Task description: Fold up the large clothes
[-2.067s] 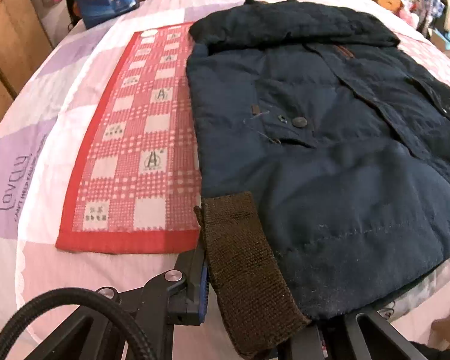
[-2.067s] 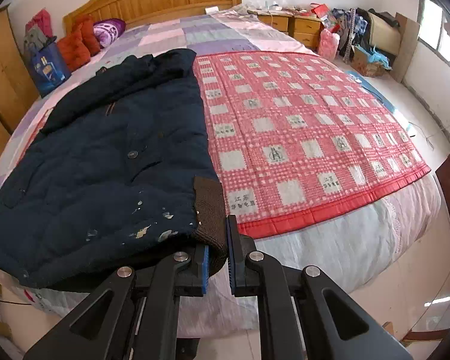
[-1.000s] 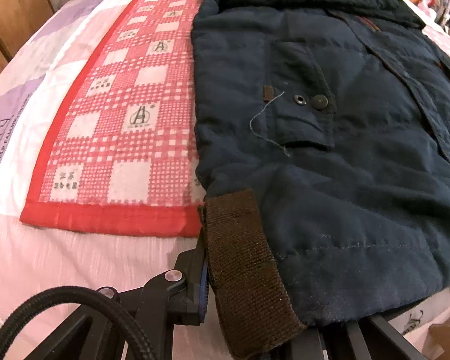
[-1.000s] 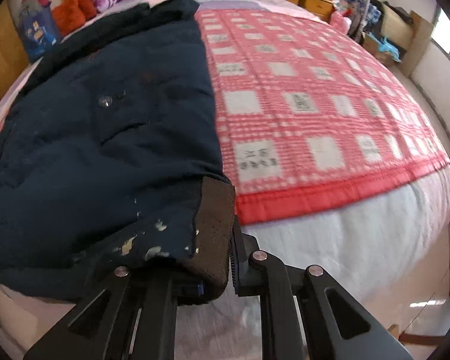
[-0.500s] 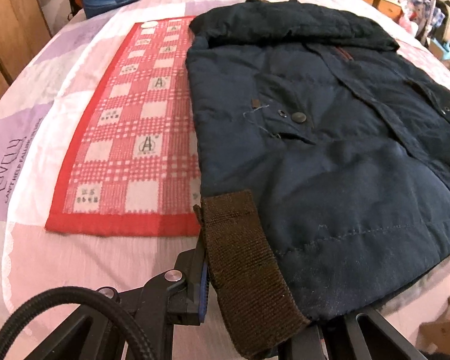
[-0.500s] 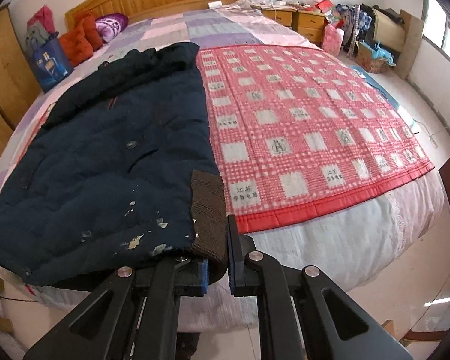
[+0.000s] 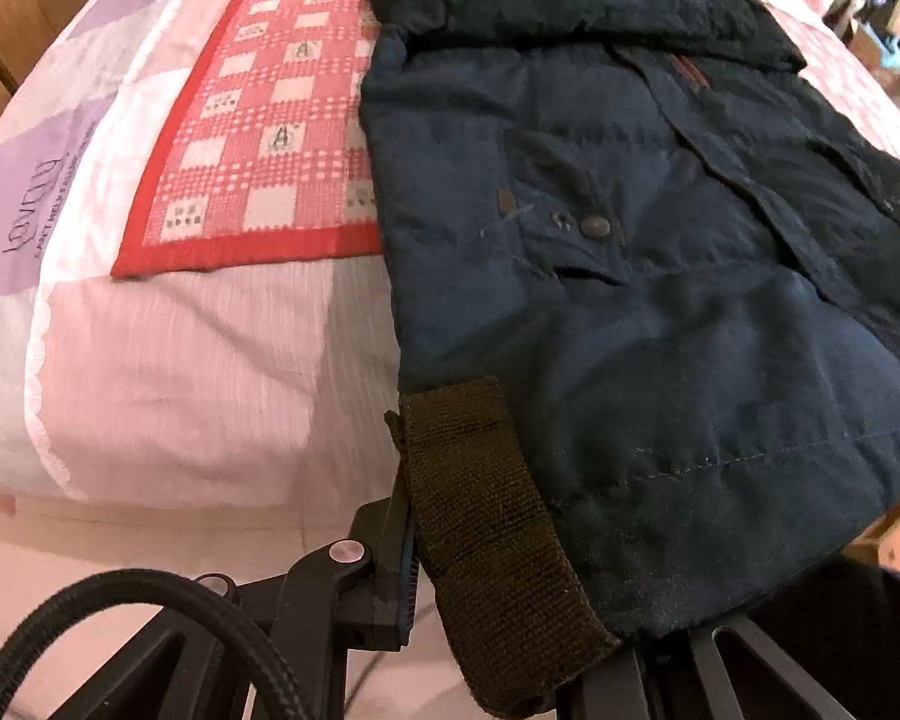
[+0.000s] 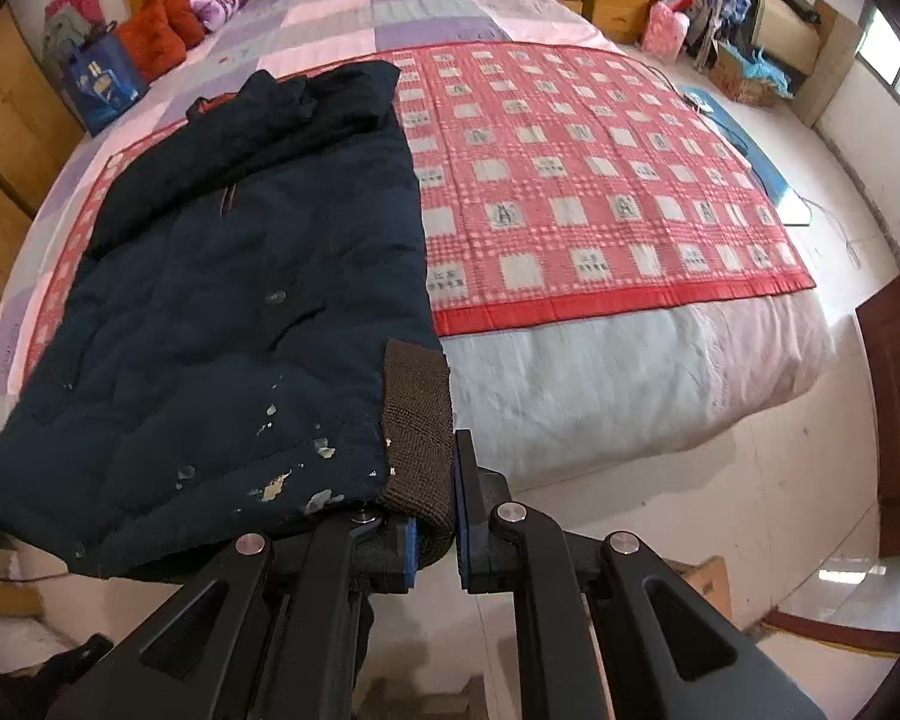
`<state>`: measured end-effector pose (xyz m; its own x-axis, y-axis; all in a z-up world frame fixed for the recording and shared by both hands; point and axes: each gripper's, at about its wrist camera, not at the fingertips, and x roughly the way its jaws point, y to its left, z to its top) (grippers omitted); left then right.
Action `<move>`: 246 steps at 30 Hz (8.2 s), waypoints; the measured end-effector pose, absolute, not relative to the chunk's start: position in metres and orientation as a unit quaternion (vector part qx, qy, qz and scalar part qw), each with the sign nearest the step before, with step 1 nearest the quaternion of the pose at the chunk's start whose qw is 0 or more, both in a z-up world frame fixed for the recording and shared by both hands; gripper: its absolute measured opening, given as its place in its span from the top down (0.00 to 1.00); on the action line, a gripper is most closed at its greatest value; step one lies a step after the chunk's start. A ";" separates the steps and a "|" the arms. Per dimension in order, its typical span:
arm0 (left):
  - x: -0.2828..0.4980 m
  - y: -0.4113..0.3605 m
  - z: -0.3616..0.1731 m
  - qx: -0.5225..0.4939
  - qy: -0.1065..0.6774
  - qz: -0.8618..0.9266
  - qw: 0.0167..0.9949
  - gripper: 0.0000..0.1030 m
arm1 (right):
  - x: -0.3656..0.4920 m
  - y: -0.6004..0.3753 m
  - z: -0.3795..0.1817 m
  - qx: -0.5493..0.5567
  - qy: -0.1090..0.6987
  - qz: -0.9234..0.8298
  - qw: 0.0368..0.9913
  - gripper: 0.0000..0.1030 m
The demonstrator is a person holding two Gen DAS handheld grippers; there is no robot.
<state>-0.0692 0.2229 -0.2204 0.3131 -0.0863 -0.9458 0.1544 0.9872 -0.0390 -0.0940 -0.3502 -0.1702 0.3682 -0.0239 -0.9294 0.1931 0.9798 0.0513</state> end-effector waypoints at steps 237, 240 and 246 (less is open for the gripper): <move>0.280 0.202 -0.366 -0.008 0.505 0.063 0.861 0.00 | 0.264 -0.360 -0.350 -0.033 0.499 -0.065 0.864 0.01; 0.280 0.230 -0.374 -0.081 0.517 0.075 0.849 0.00 | 0.262 -0.357 -0.353 -0.028 0.498 -0.069 0.864 0.01; 0.274 0.199 -0.351 -0.020 0.508 0.107 0.854 0.01 | 0.264 -0.359 -0.347 -0.002 0.500 -0.081 0.862 0.02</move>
<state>0.2737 0.1988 -0.3506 0.4602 0.1627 -0.8728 -0.2036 0.9762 0.0746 0.2645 -0.3587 -0.3475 0.4873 -0.1416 -0.8617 0.1370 0.9869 -0.0847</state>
